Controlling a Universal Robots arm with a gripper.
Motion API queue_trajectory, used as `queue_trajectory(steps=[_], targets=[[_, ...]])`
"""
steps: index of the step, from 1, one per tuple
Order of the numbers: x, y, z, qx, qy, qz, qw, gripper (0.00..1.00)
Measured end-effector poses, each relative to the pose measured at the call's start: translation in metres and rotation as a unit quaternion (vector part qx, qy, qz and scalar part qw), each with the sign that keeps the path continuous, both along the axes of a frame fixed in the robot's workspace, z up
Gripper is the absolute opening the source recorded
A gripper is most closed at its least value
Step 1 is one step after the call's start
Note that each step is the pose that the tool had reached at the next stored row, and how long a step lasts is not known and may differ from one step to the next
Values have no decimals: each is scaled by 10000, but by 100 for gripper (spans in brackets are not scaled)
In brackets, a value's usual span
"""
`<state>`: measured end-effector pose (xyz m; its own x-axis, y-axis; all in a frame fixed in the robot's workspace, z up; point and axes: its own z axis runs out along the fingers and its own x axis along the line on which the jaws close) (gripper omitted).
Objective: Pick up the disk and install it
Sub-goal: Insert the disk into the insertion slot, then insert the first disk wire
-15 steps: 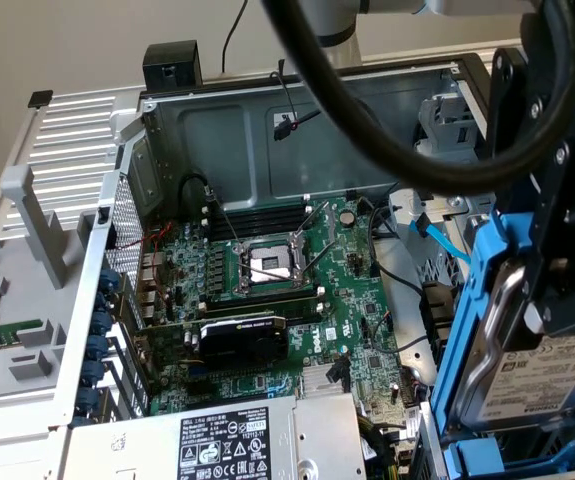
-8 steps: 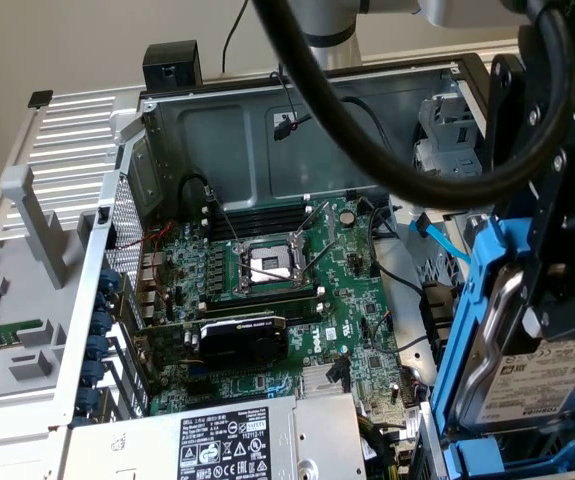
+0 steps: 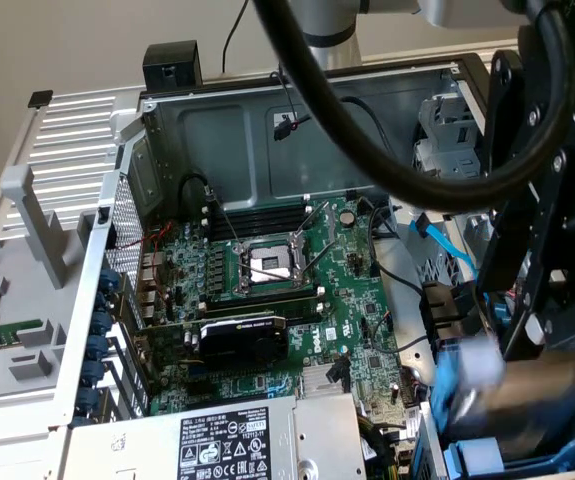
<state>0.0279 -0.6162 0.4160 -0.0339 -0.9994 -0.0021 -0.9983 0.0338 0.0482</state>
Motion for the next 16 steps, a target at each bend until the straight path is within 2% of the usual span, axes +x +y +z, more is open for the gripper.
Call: queue_trajectory(steps=[16], targets=[[0,0,-3,0,0,0,10000,45]])
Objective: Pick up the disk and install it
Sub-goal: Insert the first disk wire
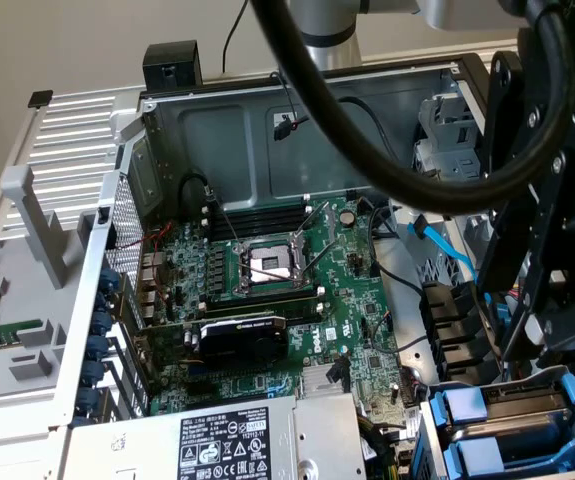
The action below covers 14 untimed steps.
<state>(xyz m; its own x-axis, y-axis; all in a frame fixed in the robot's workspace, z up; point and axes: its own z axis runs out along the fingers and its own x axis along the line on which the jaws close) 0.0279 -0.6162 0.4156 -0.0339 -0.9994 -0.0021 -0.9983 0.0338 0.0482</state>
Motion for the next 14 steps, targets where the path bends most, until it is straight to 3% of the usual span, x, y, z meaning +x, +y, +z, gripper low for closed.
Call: queue_trajectory(steps=[4,14], targets=[[45,12,0,-2,0,0,10000,45],[235,117,0,-12,-2,-13,10000,45]])
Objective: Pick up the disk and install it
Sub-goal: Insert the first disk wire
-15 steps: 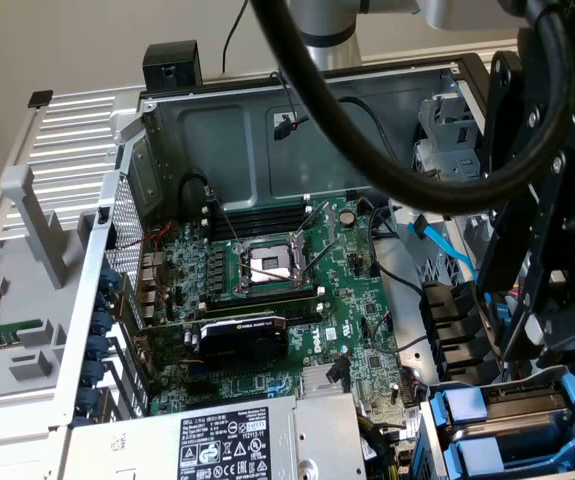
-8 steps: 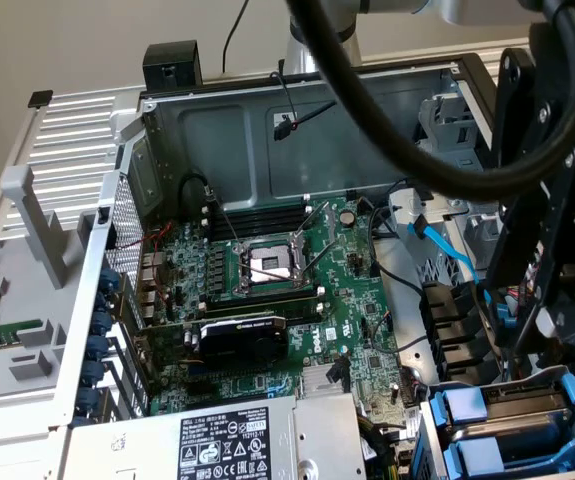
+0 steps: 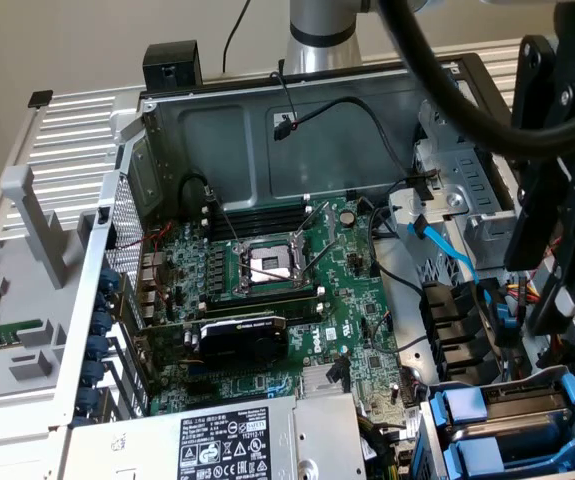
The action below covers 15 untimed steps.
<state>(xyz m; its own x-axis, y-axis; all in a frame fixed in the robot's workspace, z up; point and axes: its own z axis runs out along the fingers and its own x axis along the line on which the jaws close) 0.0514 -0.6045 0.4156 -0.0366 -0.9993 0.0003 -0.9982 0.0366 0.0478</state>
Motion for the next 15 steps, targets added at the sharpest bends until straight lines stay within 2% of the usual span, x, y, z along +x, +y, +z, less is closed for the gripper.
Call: queue_trajectory(steps=[4,7,15], targets=[[44,29,0,0,-10,-27,10000,45],[60,39,-1,1,-30,-71,10000,45],[89,59,0,5,-124,-187,9997,45]])
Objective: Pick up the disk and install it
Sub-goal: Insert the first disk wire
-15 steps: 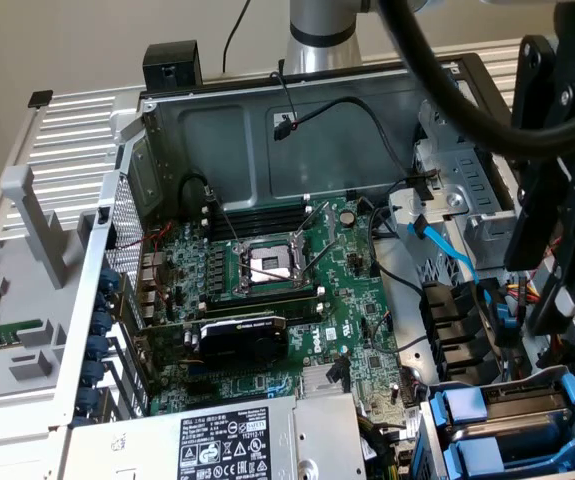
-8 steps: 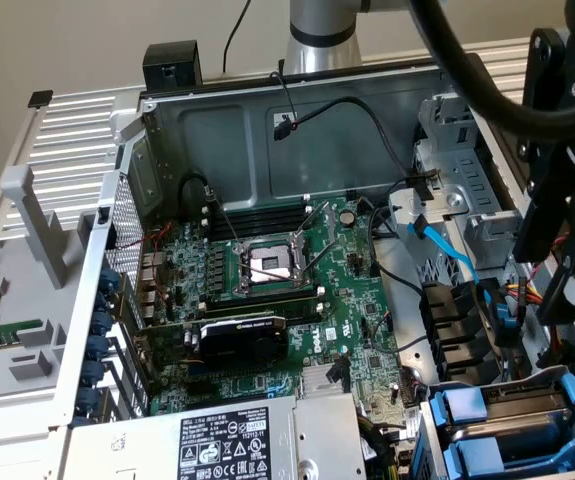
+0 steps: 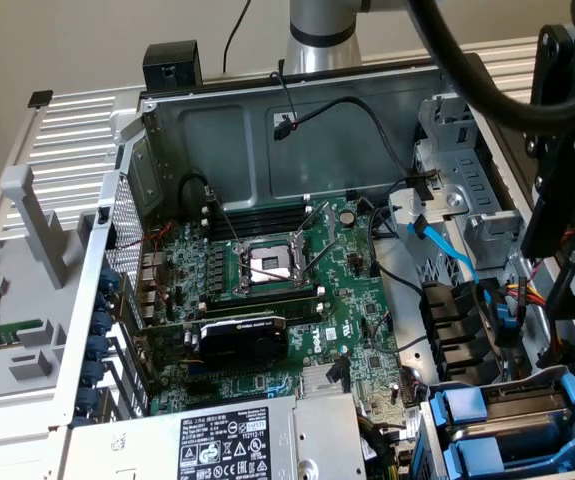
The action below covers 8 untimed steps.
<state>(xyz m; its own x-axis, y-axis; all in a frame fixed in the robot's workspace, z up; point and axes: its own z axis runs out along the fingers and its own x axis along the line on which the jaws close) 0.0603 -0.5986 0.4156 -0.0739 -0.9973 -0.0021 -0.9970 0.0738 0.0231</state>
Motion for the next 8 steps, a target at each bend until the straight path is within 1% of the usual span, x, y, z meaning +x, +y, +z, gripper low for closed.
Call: queue_trajectory(steps=[5,6,8], targets=[[7,0,0,2,-1,-2,10000,45],[13,0,1,5,-6,-11,10000,45],[16,1,-1,20,-30,-54,10000,45]])
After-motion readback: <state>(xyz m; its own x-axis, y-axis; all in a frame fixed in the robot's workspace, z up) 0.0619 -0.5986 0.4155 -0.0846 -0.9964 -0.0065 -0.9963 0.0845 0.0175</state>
